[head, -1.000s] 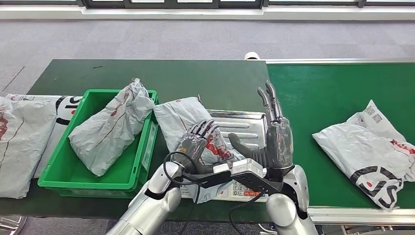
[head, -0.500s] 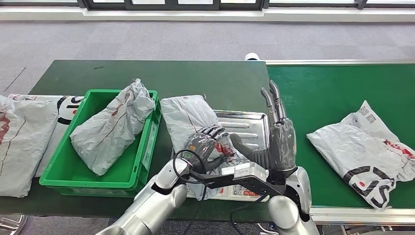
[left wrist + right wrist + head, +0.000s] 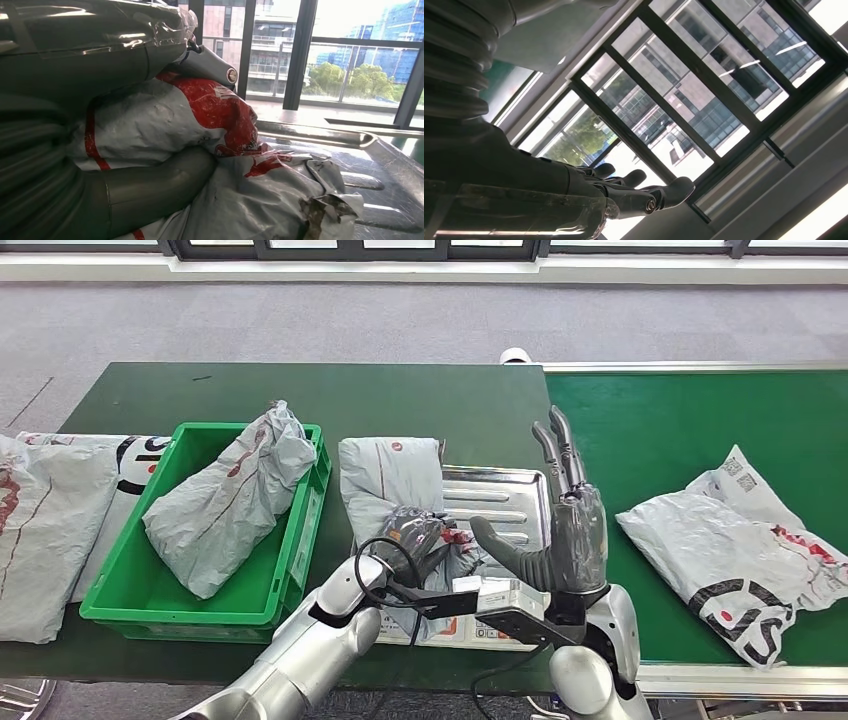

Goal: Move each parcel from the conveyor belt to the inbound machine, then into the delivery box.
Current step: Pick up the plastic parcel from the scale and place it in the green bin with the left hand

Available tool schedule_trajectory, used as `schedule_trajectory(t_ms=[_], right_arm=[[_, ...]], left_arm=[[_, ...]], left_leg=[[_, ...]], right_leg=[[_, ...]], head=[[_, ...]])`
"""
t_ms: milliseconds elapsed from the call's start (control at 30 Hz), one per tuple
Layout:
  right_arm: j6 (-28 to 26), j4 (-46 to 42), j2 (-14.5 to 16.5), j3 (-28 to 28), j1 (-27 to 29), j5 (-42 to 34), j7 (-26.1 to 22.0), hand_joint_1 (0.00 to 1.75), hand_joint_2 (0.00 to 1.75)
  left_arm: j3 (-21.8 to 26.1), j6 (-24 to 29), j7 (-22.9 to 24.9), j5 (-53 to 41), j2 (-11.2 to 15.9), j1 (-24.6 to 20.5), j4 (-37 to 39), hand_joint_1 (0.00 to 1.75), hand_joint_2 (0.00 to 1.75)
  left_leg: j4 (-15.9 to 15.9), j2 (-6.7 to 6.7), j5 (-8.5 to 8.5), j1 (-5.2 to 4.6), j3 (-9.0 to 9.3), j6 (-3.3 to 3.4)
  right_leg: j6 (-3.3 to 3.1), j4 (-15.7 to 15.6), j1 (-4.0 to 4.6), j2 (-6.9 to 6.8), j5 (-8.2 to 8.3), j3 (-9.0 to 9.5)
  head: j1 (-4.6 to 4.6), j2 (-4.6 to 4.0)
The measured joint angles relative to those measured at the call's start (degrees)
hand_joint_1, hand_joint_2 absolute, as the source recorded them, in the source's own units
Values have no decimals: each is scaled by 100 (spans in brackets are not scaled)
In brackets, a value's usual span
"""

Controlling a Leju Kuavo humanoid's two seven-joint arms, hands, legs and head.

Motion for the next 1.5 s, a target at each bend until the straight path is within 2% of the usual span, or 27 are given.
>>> schedule_trajectory(t_ms=[500,600,700,800,933,1167,1333,1500], right_arm=[[3,-16,1,3,-13,-2,-6,0,175],[-10,-43,1,5,-4,16,3,0,175],[-90,-104,1,20,36,85,55,0,175],[-225,-135,0,55,94,127,99,0,175],[-299,-158,2,138,167,161,114,0,175],[-81,-208,107,231,63,279,262,0,175],[-55,-208,163,235,-6,309,273,0,175],[114,-232,230,236,-101,344,269,0,175]], left_arm=[[0,70,2,31,0,-33,93,175,175],[8,415,60,194,10,10,-3,175,175],[140,1101,164,597,80,156,-542,175,175],[480,1666,139,986,228,320,-1454,175,175],[1061,2107,52,1081,408,476,-2489,175,175],[1585,2187,42,1048,556,669,-3314,175,175],[1723,2186,43,977,605,742,-3428,175,175],[1915,1906,374,718,652,704,-3286,175,175]], left_leg=[[-1,0,0,0,0,0],[-1,0,0,0,-4,0],[-1,0,1,2,-11,-1],[-2,1,1,4,-14,-2],[-6,-2,2,5,-18,-3],[-8,-4,3,5,-21,-3],[-7,-3,4,4,-21,-2],[-7,-3,4,4,-23,-2]], right_leg=[[0,0,0,0,0,-1],[0,1,0,0,0,-4],[-1,2,1,0,1,-11],[-2,3,3,2,1,-17],[-3,3,5,-1,-1,-21],[-4,3,4,-3,-2,-21],[-3,3,3,-4,-1,-21],[-3,3,3,-3,-1,-25]], head=[[0,-1],[0,0],[0,1],[0,-1],[0,0],[0,-1],[0,1],[-1,0]])
